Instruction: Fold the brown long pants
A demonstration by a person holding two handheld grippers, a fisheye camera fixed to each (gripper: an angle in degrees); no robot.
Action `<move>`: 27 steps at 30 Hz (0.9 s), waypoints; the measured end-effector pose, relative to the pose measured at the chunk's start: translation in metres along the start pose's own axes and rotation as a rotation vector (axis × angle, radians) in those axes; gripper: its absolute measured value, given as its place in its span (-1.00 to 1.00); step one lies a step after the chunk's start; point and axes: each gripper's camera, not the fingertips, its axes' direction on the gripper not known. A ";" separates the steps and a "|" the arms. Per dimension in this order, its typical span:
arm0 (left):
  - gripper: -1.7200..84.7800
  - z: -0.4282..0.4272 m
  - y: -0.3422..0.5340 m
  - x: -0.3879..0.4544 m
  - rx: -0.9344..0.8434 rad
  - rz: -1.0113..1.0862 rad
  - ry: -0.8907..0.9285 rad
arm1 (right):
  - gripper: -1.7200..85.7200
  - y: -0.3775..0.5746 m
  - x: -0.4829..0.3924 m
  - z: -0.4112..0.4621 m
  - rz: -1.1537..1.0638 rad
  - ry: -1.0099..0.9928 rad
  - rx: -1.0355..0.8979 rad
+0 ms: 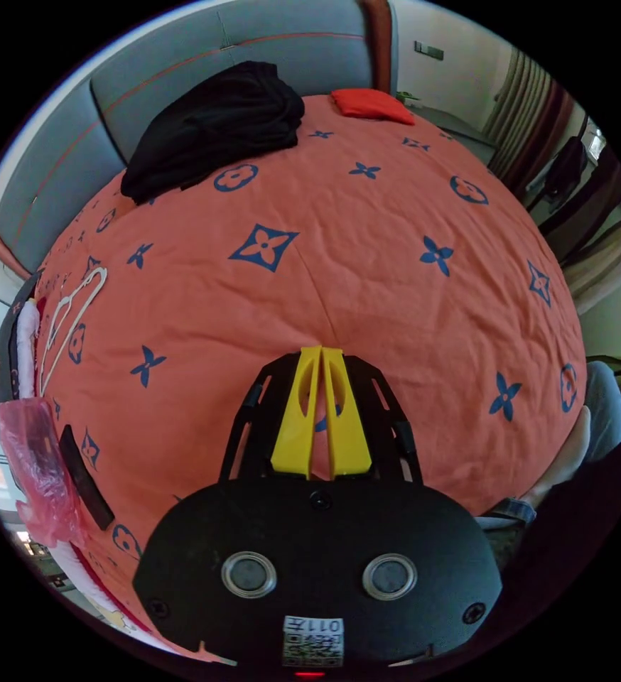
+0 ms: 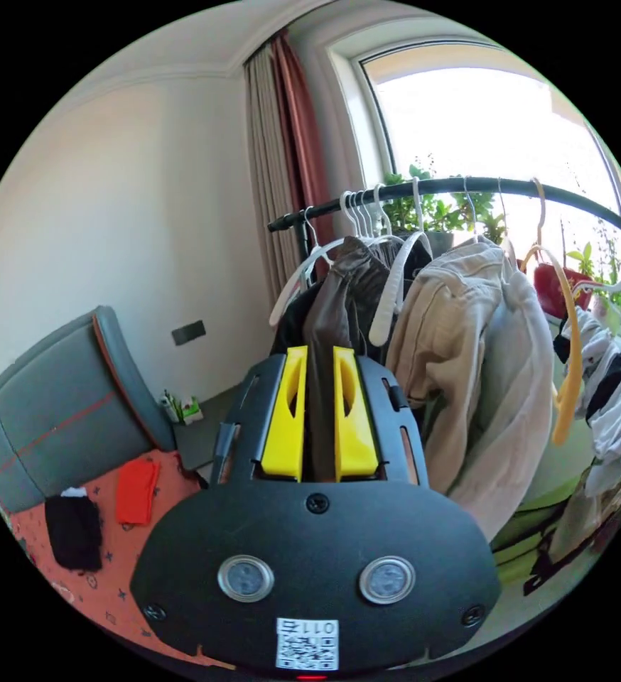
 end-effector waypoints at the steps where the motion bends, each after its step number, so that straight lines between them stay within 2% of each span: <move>1: -0.96 0.000 -0.001 0.001 0.000 0.002 -0.002 | -0.88 -0.010 0.006 0.009 0.019 0.050 0.008; 3: -0.96 0.001 -0.001 0.002 0.000 0.004 -0.002 | -0.87 -0.024 0.014 0.022 0.028 0.127 0.011; 8: -0.96 0.002 -0.003 0.001 0.001 -0.007 0.017 | -0.81 -0.056 0.037 0.054 0.034 0.099 -0.057; 10: -0.96 0.002 -0.004 0.002 0.001 -0.006 0.017 | -0.77 -0.068 0.046 0.069 0.014 0.177 -0.087; 13: -0.96 0.003 -0.005 0.002 0.001 -0.007 0.017 | -0.75 -0.080 0.058 0.073 0.021 0.077 -0.075; 20: -0.96 0.002 -0.006 0.000 0.001 -0.006 0.018 | -0.75 -0.091 0.057 0.086 -0.056 0.073 -0.015; 22: -0.96 0.001 -0.007 -0.002 0.002 -0.008 0.022 | -0.75 -0.099 0.065 0.100 0.002 0.147 -0.041; 27: -0.96 0.001 -0.007 -0.007 0.002 -0.017 0.036 | -0.74 -0.115 0.082 0.118 0.128 0.107 -0.098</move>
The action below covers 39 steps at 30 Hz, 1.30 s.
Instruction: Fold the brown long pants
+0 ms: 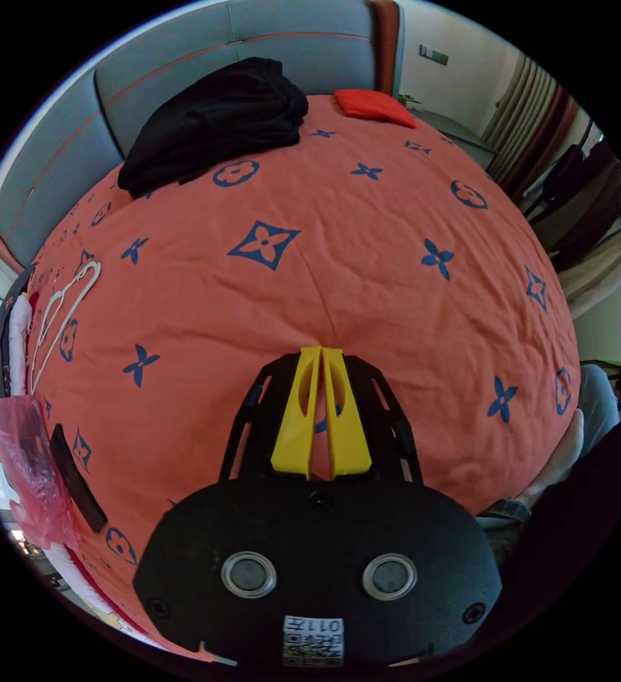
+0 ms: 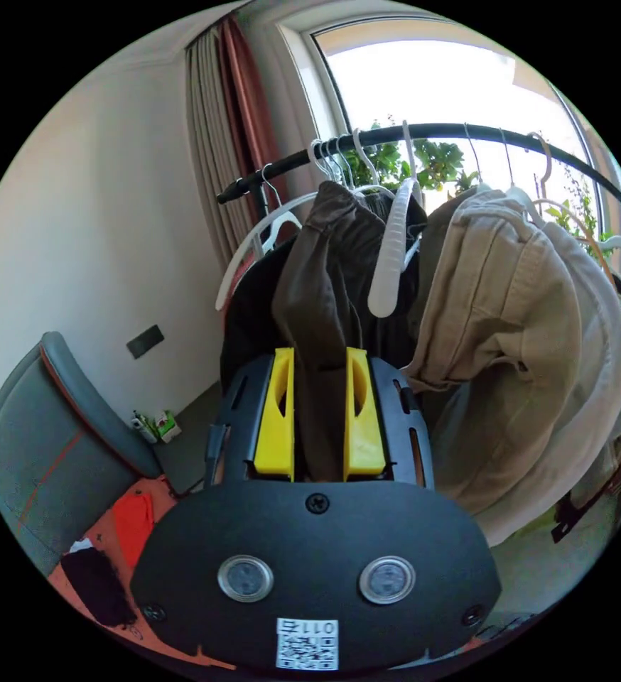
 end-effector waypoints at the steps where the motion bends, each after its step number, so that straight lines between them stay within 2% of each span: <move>1: -0.96 0.000 0.000 -0.001 -0.001 -0.001 0.002 | -0.74 -0.001 -0.007 0.002 -0.015 -0.026 -0.012; 2: -0.96 0.000 0.000 -0.002 -0.001 -0.001 0.002 | -0.73 -0.001 -0.013 0.003 -0.041 -0.028 -0.012; 4: -0.96 -0.001 0.000 -0.003 -0.001 0.000 0.001 | -0.74 0.000 -0.033 0.010 -0.135 0.118 0.023; 7: -0.96 -0.002 0.001 -0.007 0.000 -0.001 0.005 | -0.79 -0.007 -0.035 0.024 -0.101 0.150 -0.049; 10: -0.96 -0.002 0.001 -0.012 0.000 -0.010 0.020 | -0.89 -0.002 -0.034 0.016 -0.167 0.077 -0.031; 20: -0.96 -0.006 0.007 -0.026 0.009 -0.030 0.053 | -0.94 0.066 -0.030 -0.095 -0.318 -0.001 0.163; 30: -0.96 -0.017 0.020 -0.034 0.006 -0.045 0.050 | -0.95 0.157 -0.094 -0.130 -0.646 0.231 0.062; 35: -0.96 -0.020 0.026 -0.036 0.002 -0.044 0.045 | -0.95 0.202 -0.121 -0.133 -0.683 0.253 -0.028; 37: -0.96 -0.022 0.030 -0.037 0.001 -0.044 0.043 | -0.95 0.232 -0.131 -0.125 -0.688 0.238 -0.148; 39: -0.96 -0.023 0.033 -0.038 0.001 -0.043 0.042 | -0.95 0.257 -0.136 -0.130 -0.672 0.259 -0.125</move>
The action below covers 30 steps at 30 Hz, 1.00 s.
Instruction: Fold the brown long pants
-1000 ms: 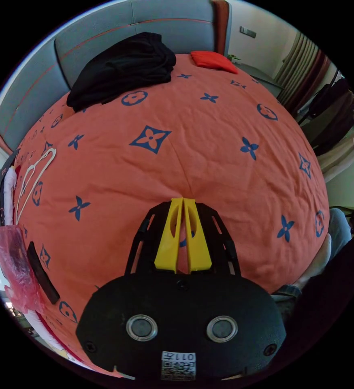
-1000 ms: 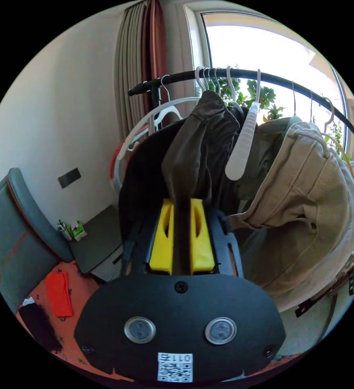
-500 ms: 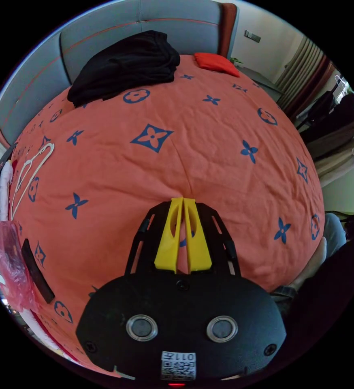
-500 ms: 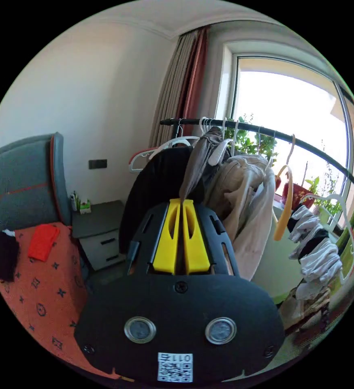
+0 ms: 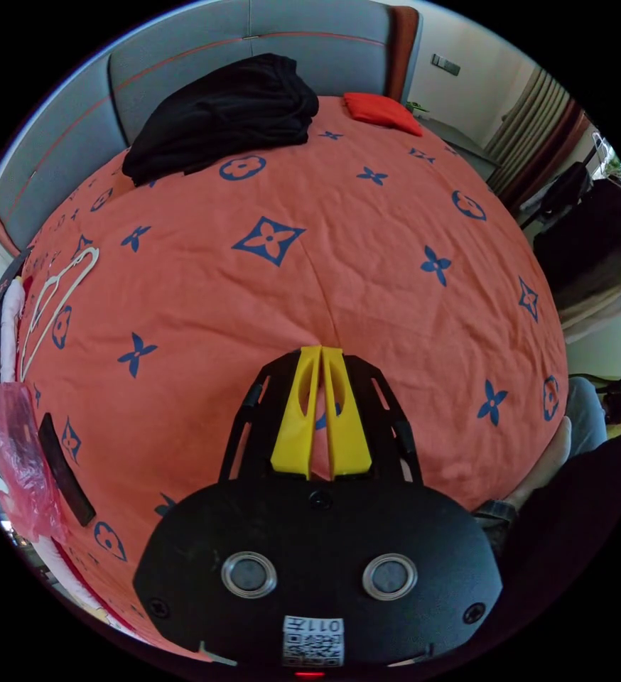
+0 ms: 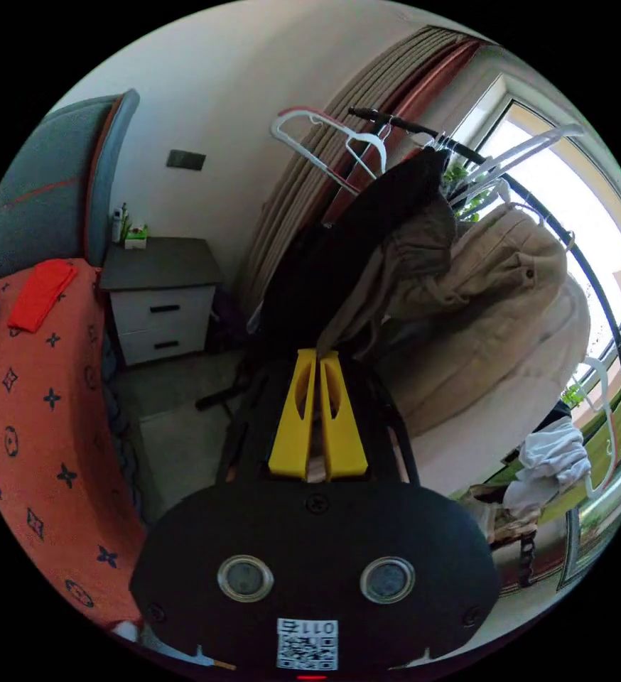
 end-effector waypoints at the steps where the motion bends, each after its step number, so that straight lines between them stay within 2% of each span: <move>1: -0.96 -0.001 0.002 -0.001 -0.001 -0.001 0.001 | -0.95 0.009 -0.008 -0.007 0.045 -0.051 0.005; 6: -0.96 -0.003 0.012 -0.003 -0.001 -0.003 0.008 | -0.95 0.028 -0.011 -0.053 0.291 -0.201 0.080; 8: -0.96 -0.004 0.016 -0.004 -0.001 -0.007 0.014 | -0.96 0.030 -0.020 -0.078 0.287 -0.246 0.099; 11: -0.96 -0.005 0.023 -0.006 -0.002 -0.011 0.022 | -0.95 0.031 -0.051 -0.135 0.185 -0.309 0.170; 17: -0.96 -0.015 0.040 -0.005 0.000 -0.012 0.028 | -0.95 0.021 -0.151 -0.299 -0.219 -0.502 0.371; 20: -0.96 -0.040 0.054 -0.006 0.133 -0.019 0.026 | -0.95 0.024 -0.206 -0.396 -0.387 -0.691 0.505; 22: -0.96 -0.075 0.071 -0.008 0.312 -0.052 -0.018 | -0.95 0.029 -0.250 -0.465 -0.455 -0.887 0.593; 25: -0.96 -0.126 0.099 -0.011 0.489 -0.062 -0.068 | -0.95 0.035 -0.310 -0.531 -0.457 -1.151 0.643; 28: -0.96 -0.179 0.132 -0.016 0.594 -0.026 -0.151 | -0.94 0.051 -0.390 -0.584 -0.508 -1.361 0.661; 30: -0.96 -0.207 0.153 -0.022 0.620 -0.014 -0.182 | -0.93 0.069 -0.457 -0.610 -0.602 -1.455 0.586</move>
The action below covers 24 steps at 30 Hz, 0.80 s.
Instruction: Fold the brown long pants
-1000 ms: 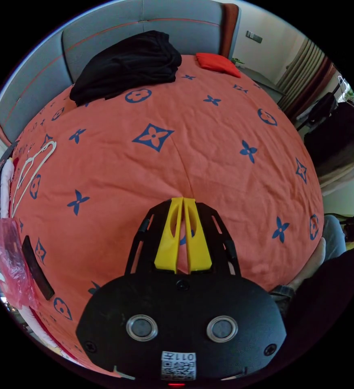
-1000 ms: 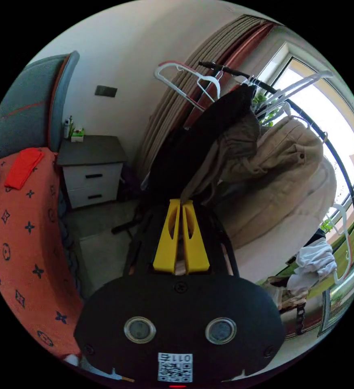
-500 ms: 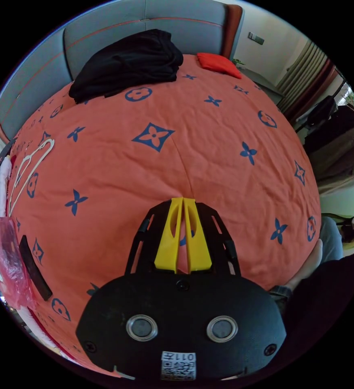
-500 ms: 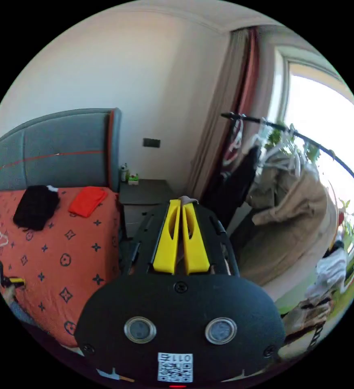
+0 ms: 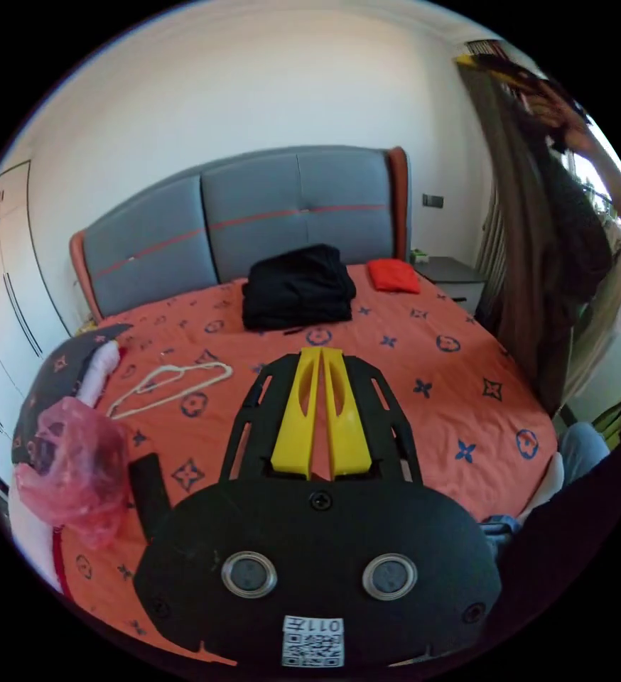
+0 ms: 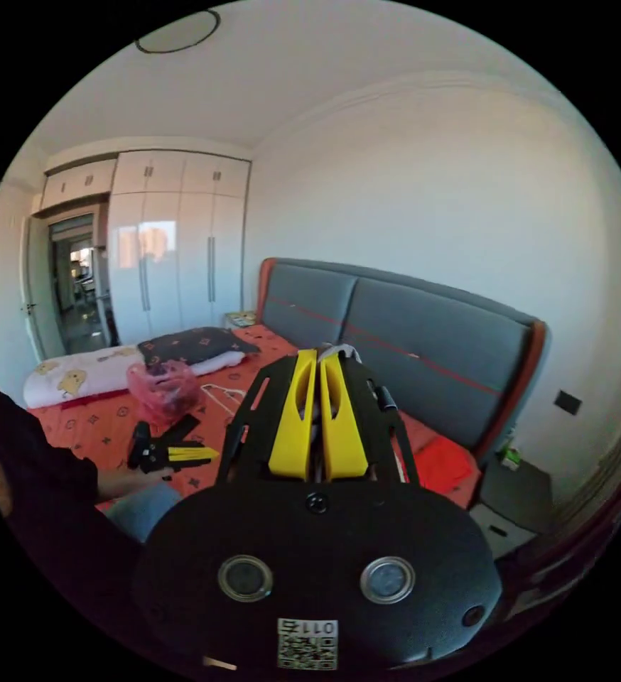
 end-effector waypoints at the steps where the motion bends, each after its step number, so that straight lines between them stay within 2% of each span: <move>1: -0.96 -0.020 0.002 -0.008 0.005 0.005 -0.023 | -0.93 0.003 -0.022 0.050 0.008 -0.070 -0.059; 5: -0.96 -0.067 0.013 -0.025 -0.013 0.012 -0.103 | -0.89 0.047 -0.085 0.205 0.154 -0.157 -0.270; 7: -0.96 -0.083 0.022 -0.028 -0.051 0.047 -0.153 | -0.78 0.094 -0.133 0.292 0.217 -0.152 -0.498; 9: -0.96 -0.090 0.029 -0.024 -0.079 0.104 -0.192 | -0.71 0.125 -0.169 0.328 0.252 -0.156 -0.623; 11: -0.96 -0.093 0.036 -0.017 -0.102 0.180 -0.218 | -0.71 0.145 -0.200 0.330 0.233 -0.136 -0.597; 13: -0.97 -0.088 0.043 -0.003 -0.111 0.287 -0.209 | -0.74 0.164 -0.234 0.316 0.119 -0.078 -0.557; 16: -0.97 -0.069 0.043 0.020 -0.118 0.427 -0.129 | -0.72 0.187 -0.255 0.302 -0.003 0.011 -0.632; 18: -0.96 -0.051 0.039 0.035 -0.125 0.472 -0.114 | -0.71 0.199 -0.258 0.296 -0.010 0.086 -0.687; 21: -0.96 -0.021 0.028 0.055 -0.140 0.476 -0.091 | -0.70 0.214 -0.267 0.293 -0.019 0.180 -0.725; 24: -0.97 0.003 0.019 0.066 -0.112 0.359 -0.041 | -0.70 0.224 -0.279 0.304 0.032 0.202 -0.758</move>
